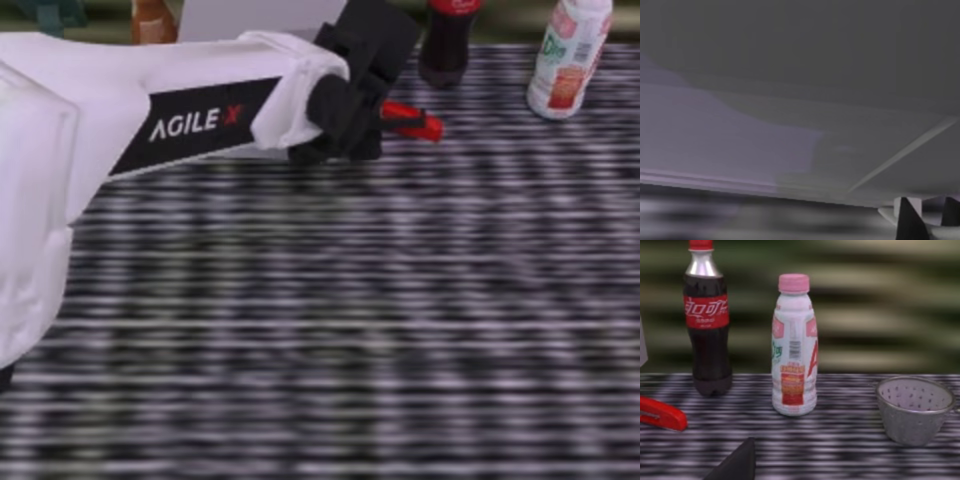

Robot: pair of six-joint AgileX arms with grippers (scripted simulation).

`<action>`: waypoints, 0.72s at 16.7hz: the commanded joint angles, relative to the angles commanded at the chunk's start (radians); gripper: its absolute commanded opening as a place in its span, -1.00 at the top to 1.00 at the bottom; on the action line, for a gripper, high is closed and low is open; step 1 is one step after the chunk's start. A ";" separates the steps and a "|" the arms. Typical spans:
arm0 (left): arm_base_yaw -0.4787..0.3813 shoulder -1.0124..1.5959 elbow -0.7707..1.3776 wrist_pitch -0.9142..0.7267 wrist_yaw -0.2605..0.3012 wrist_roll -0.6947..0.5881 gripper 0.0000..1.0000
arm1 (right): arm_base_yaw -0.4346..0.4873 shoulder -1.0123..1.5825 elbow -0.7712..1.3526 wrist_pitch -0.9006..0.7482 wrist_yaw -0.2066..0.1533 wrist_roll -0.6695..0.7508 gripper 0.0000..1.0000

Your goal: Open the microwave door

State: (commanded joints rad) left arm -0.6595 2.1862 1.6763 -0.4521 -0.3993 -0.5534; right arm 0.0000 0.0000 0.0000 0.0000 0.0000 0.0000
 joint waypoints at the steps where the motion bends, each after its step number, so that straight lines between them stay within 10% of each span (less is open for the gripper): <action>1: 0.000 0.000 0.000 0.000 0.000 0.000 1.00 | 0.000 0.000 0.000 0.000 0.000 0.000 -1.00; 12: 0.005 -0.047 -0.079 0.052 0.035 0.054 1.00 | 0.000 0.000 0.000 0.000 0.000 0.000 -1.00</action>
State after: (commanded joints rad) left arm -0.6549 2.1390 1.5972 -0.3999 -0.3641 -0.4990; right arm 0.0000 0.0000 0.0000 0.0000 0.0000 0.0000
